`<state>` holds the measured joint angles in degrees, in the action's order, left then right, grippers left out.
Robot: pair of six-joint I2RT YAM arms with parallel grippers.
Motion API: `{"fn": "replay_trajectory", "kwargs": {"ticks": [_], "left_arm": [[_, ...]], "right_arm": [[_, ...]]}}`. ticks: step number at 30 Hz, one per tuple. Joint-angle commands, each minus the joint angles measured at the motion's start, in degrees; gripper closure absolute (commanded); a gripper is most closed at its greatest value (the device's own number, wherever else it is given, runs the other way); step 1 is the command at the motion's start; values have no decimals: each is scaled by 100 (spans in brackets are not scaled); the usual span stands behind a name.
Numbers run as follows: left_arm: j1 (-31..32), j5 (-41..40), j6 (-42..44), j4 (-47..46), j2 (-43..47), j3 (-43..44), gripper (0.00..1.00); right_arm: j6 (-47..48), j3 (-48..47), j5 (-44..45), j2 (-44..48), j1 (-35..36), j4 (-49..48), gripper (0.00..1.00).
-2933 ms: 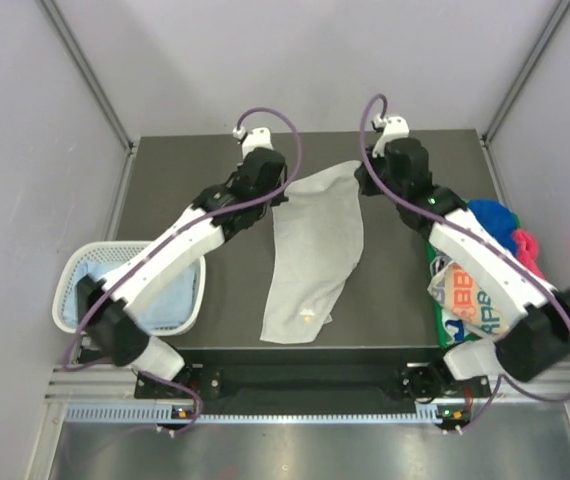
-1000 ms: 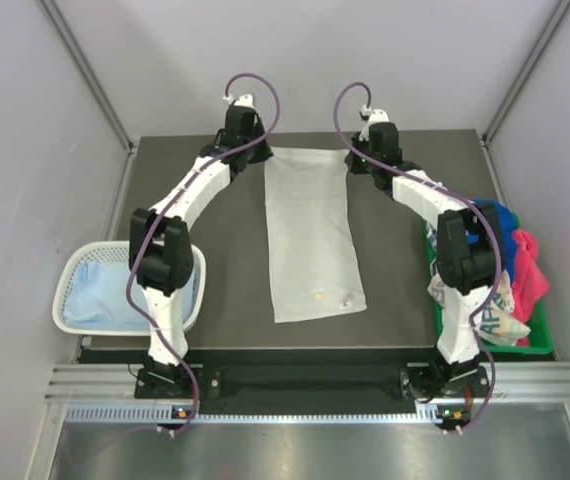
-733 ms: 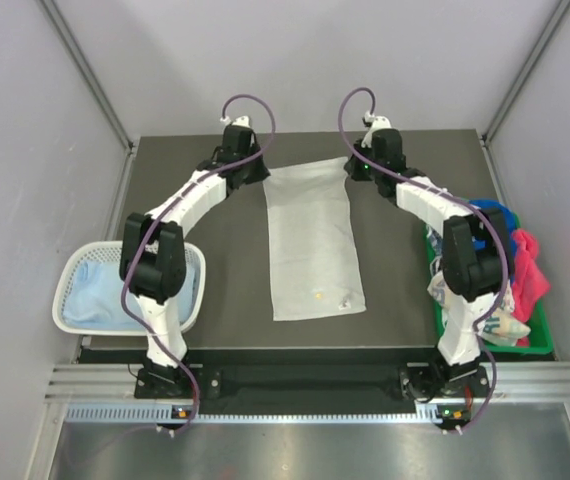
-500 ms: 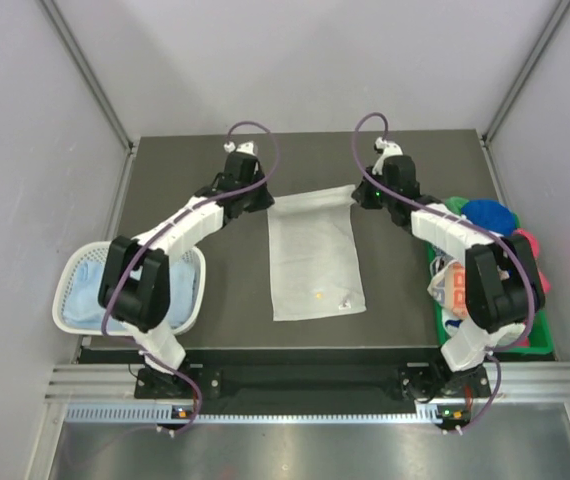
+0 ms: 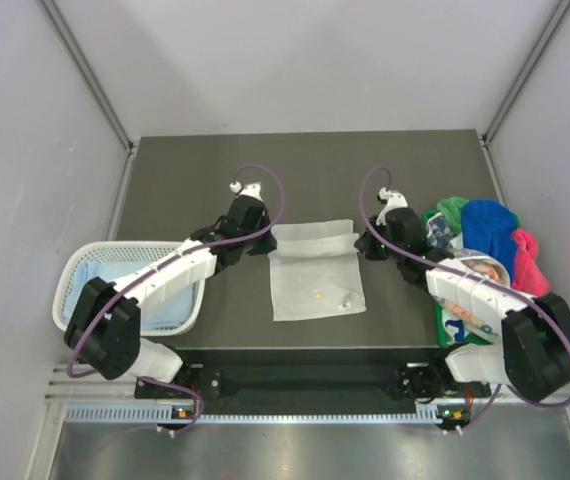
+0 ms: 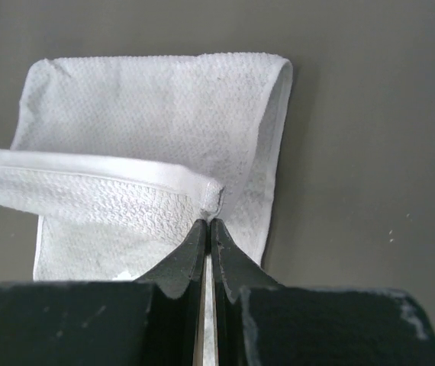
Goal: Fold and stack the towels
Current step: Fold the towel
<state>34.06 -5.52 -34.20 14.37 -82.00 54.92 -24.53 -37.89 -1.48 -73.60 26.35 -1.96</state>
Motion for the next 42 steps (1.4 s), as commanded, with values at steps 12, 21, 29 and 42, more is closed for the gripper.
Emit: {"fn": "replay_trajectory", "kwargs": {"ticks": [12, 21, 29, 42], "left_arm": [[417, -134, -263, 303, 615, -464, 100], [487, -143, -386, 347, 764, -728, 100], [654, -63, -597, 356, 852, -1000, 100], [821, -46, -843, 189, 984, -1527, 100]], "right_arm": [[-227, 712, 763, 1243, 564, 345, 100], [-298, 1003, 763, 1586, 652, 468, 100], [-394, 1328, 622, 1770, 740, 451, 100], [-535, 1776, 429, 1885, 889, 275, 100]]}}
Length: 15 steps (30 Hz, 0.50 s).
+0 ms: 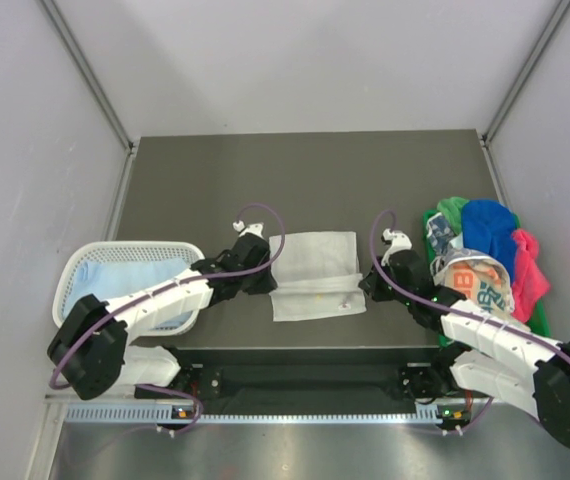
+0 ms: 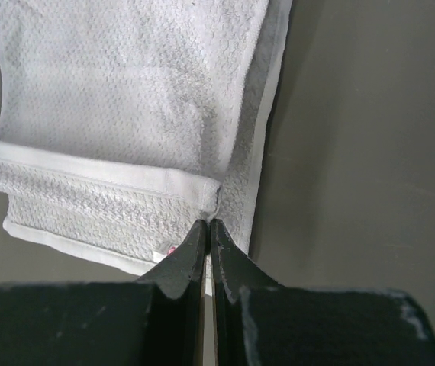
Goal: Fold and stack the towels
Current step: Fold the towel
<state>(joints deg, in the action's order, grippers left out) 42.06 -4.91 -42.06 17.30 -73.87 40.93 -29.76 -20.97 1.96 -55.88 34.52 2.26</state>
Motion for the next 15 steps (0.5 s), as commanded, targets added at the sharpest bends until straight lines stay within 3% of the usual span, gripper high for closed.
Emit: {"fn": "replay_trajectory", "kwargs": {"ticks": [1, 3, 6, 9, 15], "left_arm": [[21, -90, -91, -113, 162, -146, 100], [39, -46, -126, -139, 145, -216, 100], [65, 25, -153, -218, 101, -278, 90], [83, 86, -153, -227, 127, -278, 70], [91, 210, 14, -34, 619, -85, 59]], "right_arm": [[-21, 102, 86, 103, 81, -156, 100], [-48, 163, 51, 95, 81, -182, 93], [-91, 225, 15, 121, 81, -182, 83], [-144, 216, 24, 235, 81, -139, 70], [-215, -12, 103, 683, 81, 239, 56]]}}
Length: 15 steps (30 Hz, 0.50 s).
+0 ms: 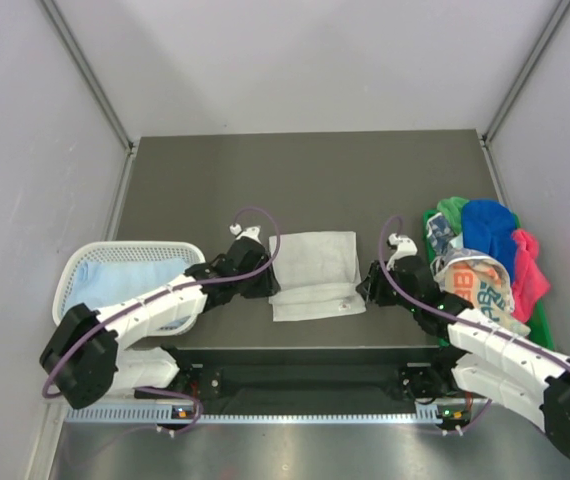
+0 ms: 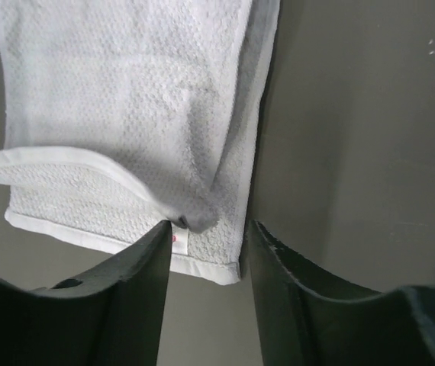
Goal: Fold and stack the towels
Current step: Fold the towel
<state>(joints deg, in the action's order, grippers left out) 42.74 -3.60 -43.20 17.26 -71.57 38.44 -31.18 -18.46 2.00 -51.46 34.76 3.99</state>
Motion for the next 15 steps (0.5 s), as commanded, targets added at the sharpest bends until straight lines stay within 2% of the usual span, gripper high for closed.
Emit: {"fn": "replay_trajectory", "kwargs": {"ticks": [1, 5, 9, 12, 15], "left_arm": [[24, 26, 180, 40, 416, 234, 59], [24, -317, 216, 383, 311, 585, 57], [15, -449, 110, 253, -32, 639, 58], [24, -142, 40, 77, -339, 604, 62], [76, 104, -48, -82, -445, 507, 71]], "right_arm": [[-73, -290, 116, 312, 57, 102, 53], [-169, -492, 169, 391, 66, 207, 51], [-204, -562, 318, 356, 57, 287, 51], [-239, -589, 389, 251, 66, 322, 51], [-336, -554, 354, 145, 57, 348, 52]]}}
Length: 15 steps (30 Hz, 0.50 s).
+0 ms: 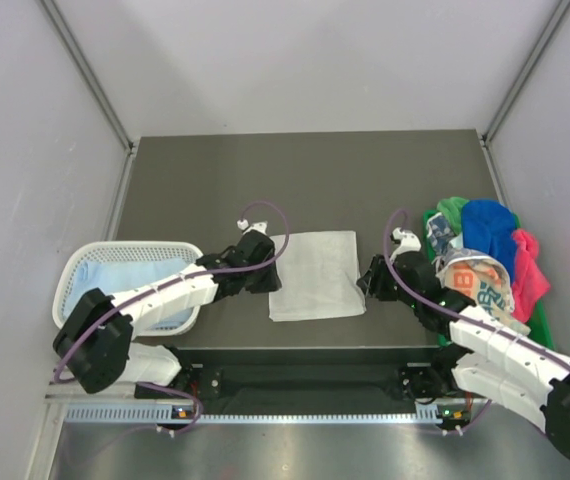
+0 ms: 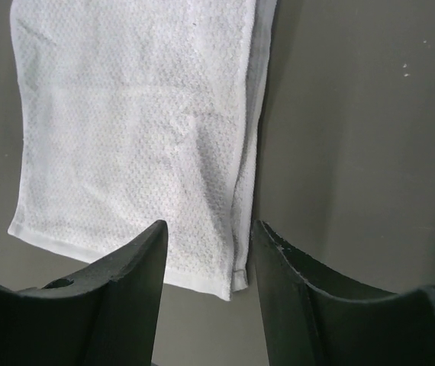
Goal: Fold and stack the towels
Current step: Fold the towel
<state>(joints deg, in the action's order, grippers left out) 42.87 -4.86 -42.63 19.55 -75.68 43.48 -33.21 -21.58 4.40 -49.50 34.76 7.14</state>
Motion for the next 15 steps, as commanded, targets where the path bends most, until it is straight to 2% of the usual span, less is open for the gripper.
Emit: {"fn": "replay_trajectory", "kwargs": {"ticks": [1, 2, 5, 9, 10, 15], "left_arm": [[81, 292, -157, -390, -35, -76, 73], [107, 354, -175, -434, -35, -129, 78], [195, 425, -263, -478, -43, -288, 83], [186, 57, -246, -514, -122, -236, 78], [178, -49, -237, -488, -175, -157, 78], [169, -279, -149, -241, -667, 573, 78]], "right_arm": [[-185, -171, 113, -51, 57, 33, 52], [-212, -145, 105, -51, 83, 25, 52], [-300, -100, 375, -113, 74, 25, 52], [-239, -451, 764, -569, -22, -142, 52], [-160, -696, 755, -927, -74, -282, 53], [122, -1505, 641, -2036, -391, -608, 58]]}}
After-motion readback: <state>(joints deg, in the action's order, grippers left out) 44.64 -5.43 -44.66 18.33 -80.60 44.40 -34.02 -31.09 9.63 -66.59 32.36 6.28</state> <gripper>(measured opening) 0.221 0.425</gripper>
